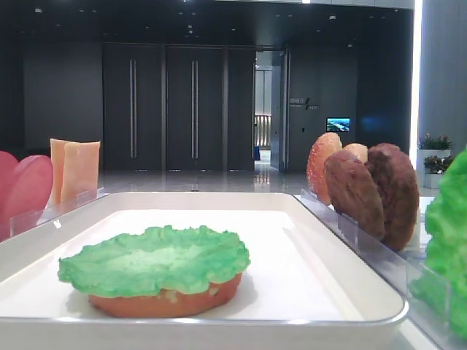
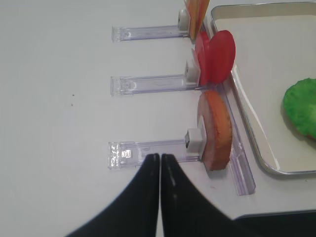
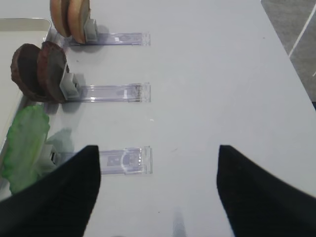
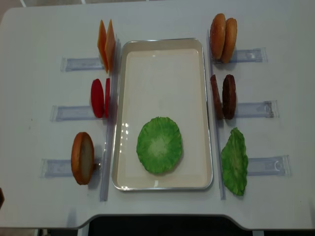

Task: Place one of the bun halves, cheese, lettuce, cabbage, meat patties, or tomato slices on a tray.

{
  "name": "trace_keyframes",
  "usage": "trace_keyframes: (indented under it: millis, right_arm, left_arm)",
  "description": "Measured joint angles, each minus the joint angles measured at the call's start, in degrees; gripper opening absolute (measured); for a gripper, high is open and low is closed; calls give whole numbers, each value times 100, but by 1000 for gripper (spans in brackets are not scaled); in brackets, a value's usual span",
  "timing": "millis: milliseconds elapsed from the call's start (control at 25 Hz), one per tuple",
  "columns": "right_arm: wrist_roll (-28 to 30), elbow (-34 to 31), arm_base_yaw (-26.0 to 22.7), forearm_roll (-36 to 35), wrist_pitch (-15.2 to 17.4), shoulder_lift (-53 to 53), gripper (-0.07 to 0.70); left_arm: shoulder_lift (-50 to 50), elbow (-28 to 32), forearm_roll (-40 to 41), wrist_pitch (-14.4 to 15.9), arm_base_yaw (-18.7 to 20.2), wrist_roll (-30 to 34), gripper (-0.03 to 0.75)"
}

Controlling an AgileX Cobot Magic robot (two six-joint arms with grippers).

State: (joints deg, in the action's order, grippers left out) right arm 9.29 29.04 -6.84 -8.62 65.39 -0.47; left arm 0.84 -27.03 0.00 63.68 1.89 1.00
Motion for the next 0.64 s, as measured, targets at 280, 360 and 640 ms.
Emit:
trace_keyframes:
  millis: [280,360,640]
  right_arm:
    - [0,0,0,0,0,0,477]
    - [0,0,0,0,0,0,477]
    - [0,0,0,0,0,0,477]
  left_arm:
    - [0,0,0,0,0,0,-1]
    - [0,0,0,0,0,0,-1]
    - [0,0,0,0,0,6,-1]
